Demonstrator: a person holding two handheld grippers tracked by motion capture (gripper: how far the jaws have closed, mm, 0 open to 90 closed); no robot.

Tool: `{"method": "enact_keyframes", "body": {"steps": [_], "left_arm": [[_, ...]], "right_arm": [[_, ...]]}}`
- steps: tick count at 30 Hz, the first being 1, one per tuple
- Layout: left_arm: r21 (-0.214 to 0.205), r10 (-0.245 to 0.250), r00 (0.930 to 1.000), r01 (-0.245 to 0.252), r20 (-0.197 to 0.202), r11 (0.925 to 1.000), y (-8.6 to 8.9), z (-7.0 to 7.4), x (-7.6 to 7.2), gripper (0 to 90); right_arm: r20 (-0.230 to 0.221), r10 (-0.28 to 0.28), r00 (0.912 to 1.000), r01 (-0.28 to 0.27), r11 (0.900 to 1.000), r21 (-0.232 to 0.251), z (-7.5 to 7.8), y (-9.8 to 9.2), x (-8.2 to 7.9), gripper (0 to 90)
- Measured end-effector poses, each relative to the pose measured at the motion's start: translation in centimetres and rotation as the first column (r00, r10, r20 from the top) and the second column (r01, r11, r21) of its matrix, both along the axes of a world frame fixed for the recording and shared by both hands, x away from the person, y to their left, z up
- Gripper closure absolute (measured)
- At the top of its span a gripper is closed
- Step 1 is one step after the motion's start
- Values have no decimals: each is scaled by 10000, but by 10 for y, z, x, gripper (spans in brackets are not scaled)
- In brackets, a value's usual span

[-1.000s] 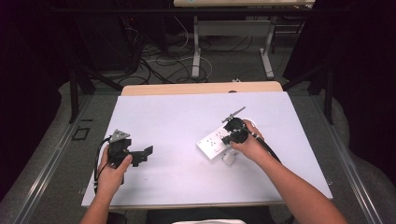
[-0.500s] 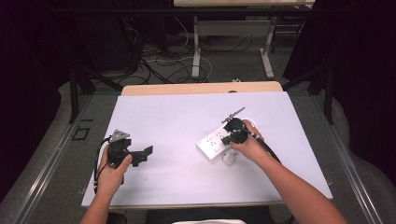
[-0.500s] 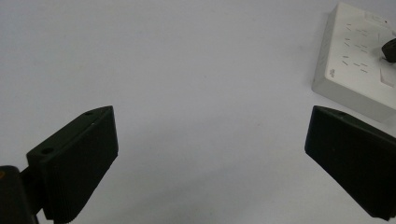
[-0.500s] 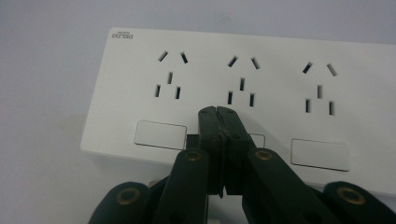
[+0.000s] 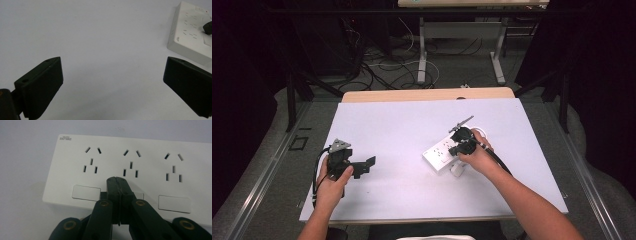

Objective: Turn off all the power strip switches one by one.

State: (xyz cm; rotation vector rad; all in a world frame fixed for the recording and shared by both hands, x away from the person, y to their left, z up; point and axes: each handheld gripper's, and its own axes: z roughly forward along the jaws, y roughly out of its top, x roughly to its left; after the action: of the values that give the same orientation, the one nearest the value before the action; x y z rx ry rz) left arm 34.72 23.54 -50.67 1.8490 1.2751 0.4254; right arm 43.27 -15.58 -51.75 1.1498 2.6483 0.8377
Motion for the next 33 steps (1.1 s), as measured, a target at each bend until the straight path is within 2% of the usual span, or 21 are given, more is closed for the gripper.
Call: {"method": "enact_keyframes", "body": {"steps": [1,4,5,6,7,8,9,12,23,27,30,31,33], "left_arm": [[0,5,10000,-5,0,10000,0,0,0,28],[-1,3,10000,-3,5,10000,0,0,0,28],[-6,4,10000,-4,8,10000,0,0,0,28],[-7,7,10000,-7,7,10000,0,0,0,28],[-3,4,10000,-4,5,10000,0,0,0,28],[2,2,10000,-2,5,10000,0,0,0,28],[5,2,10000,-2,1,10000,0,0,0,28],[76,-37,10000,37,20,10000,0,0,0,28],[-1,12,10000,-12,-10,10000,0,0,0,28],[-23,15,10000,-15,5,10000,0,0,0,28],[-12,6,10000,-6,3,10000,0,0,0,28],[-10,-1,10000,1,6,10000,0,0,0,28],[-12,4,10000,-4,3,10000,0,0,0,28]], "right_arm": [[142,-18,9999,15,9999,171,-1,0,0,900],[133,-24,9999,21,9998,177,-1,0,0,900],[-126,-43,9999,41,9999,-113,1,0,0,900],[99,-160,9998,157,9996,239,-2,1,0,900],[-185,-157,9997,155,9999,-73,1,0,0,900],[10,-32,10000,32,10000,22,-1,0,1,900],[-179,-202,9996,201,9998,-53,1,1,0,900],[-65,-180,9998,180,9998,-56,0,1,0,900],[-107,-205,9997,205,9998,-64,1,0,0,900],[-135,-178,9998,178,9998,35,2,1,-2,900],[72,-128,9999,126,9995,296,1,1,-2,900],[-146,-46,9999,45,10000,-68,5,1,-2,900],[-121,-35,9999,34,10000,-64,5,1,-2,900]]}}
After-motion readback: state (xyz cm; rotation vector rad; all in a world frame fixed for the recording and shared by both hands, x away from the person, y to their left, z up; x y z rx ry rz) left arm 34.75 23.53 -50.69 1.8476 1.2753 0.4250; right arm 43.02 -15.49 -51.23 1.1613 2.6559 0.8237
